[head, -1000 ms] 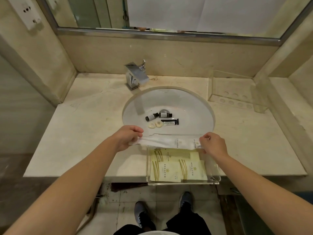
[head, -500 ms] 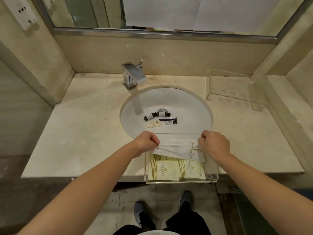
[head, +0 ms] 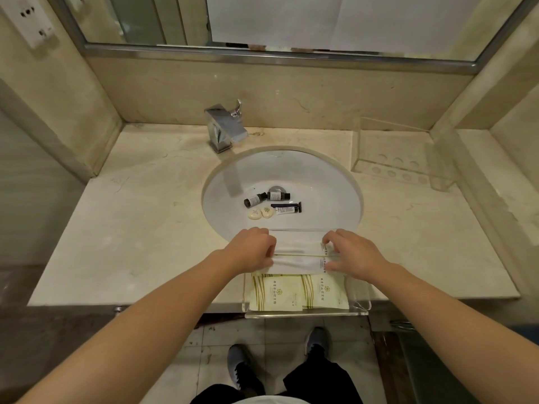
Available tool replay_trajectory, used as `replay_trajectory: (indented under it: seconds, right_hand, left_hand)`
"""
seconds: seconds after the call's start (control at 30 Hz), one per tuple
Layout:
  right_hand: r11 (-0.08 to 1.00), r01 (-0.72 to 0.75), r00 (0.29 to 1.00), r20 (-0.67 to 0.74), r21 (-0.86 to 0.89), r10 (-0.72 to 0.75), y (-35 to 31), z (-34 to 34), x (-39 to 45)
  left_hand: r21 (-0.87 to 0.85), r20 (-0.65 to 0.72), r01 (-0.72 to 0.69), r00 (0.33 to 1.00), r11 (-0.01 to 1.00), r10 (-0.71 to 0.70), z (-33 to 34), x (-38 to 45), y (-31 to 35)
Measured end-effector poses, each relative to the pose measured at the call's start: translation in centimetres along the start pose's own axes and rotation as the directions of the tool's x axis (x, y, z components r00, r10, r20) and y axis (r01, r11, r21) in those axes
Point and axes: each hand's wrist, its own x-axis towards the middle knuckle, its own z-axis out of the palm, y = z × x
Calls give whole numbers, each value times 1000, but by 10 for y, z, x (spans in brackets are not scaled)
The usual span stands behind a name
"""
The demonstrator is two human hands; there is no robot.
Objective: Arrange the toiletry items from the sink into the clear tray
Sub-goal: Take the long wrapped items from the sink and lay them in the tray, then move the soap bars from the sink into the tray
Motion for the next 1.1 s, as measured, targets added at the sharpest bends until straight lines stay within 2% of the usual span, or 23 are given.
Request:
replay_trajectory:
  seconds: [0.2,0.33,0.5,0.57,0.67,0.8,1.1]
  right_hand:
    - [1000,16,999,-29,3,-15,7,-2,2]
    - [999,45,998,-54,19,-44,11,0,5]
    - [993,88,996,6,-84,-88,10,-3,11]
    - [996,67,997,-43,-64,-70,9,-4,13]
    - [1000,3,991,-135,0,-3,9,-11,21]
    - [994,-50,984,-163,98,65,13,-22,33]
    - [996,-14,998,-63,84,20,21,-27,68]
  left_hand:
    - [32,42,31,999,999,-32,2,2,-7]
    - [9,98,44,994,999,-44,1,6,-11]
    - [-52,107,60,993,997,-54,-5,13,-16]
    - [-90,105,78,992,993,-68,-6,16,-19]
    - [-243,31,153,988,958,-150,-13,22,-25]
    - [-416,-67,251,950,874,-305,-27,32,-37]
    - [-422,27,429,886,798,-462,-21,55,-62]
